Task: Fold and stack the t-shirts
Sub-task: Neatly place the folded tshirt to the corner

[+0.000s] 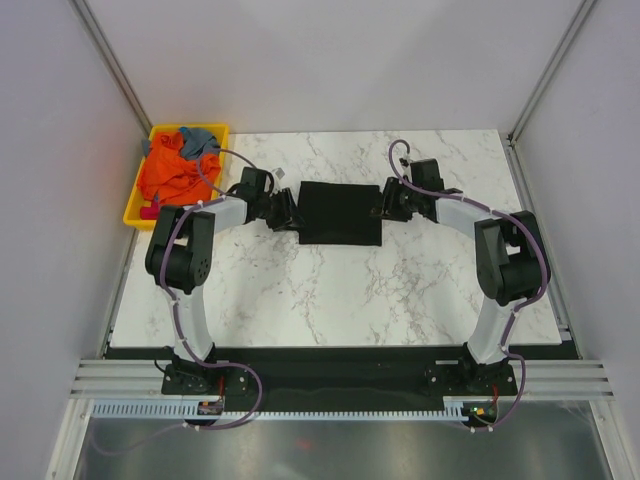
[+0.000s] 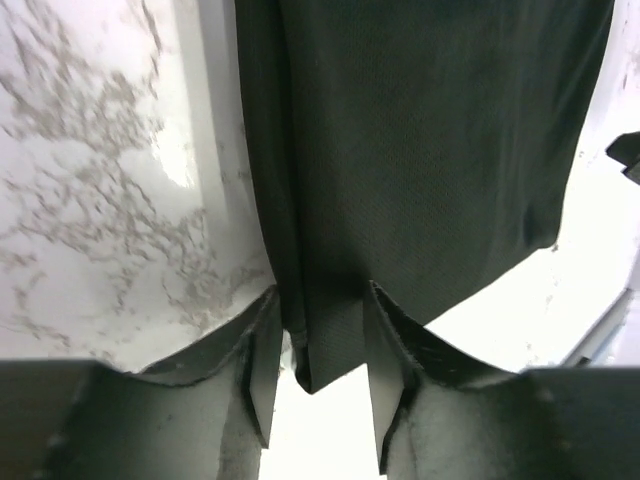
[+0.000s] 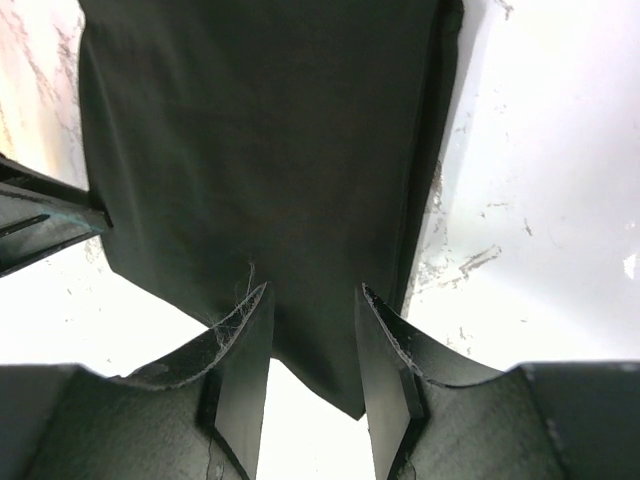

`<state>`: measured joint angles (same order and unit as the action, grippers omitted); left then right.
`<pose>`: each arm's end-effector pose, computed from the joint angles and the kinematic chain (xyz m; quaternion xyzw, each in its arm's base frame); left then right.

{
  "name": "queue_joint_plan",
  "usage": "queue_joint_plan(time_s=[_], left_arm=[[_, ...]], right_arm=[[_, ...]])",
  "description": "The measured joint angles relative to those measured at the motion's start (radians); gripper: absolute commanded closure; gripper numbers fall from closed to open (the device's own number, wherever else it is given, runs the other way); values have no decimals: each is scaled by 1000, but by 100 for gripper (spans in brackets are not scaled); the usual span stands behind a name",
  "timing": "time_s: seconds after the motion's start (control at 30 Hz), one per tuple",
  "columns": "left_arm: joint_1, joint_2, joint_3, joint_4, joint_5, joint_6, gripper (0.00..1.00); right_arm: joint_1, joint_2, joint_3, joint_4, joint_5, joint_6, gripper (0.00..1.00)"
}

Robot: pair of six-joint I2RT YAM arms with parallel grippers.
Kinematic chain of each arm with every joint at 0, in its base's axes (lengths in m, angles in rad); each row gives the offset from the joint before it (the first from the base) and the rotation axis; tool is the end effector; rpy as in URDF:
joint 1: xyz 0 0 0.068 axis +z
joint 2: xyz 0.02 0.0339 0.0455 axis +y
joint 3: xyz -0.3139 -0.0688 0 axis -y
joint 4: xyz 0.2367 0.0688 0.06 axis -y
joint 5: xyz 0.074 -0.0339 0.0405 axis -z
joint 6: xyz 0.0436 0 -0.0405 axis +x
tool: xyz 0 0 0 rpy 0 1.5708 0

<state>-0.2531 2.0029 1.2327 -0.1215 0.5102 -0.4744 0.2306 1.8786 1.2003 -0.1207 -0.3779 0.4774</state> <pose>0.4144 -0.1292 0.1896 -0.0172 0.9161 -0.3370 0.2165 0.4022 0.1110 0.2288 0.0418 0.9118 0.2914 0.2864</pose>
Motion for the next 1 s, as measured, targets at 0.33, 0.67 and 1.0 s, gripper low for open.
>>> queue_joint_plan(time_s=[0.33,0.67,1.0], left_arm=[[0,9,16,-79,26,-59,62],[-2,-2,56,-224,-35,-62,52],[-5,-117,124,-359,-167,-39,55]], right_arm=[[-10,25,6,-10,51,-35,48],[-12,186,175,-47,106,-93,48],[-13,266,267,-37,91,-109,77]])
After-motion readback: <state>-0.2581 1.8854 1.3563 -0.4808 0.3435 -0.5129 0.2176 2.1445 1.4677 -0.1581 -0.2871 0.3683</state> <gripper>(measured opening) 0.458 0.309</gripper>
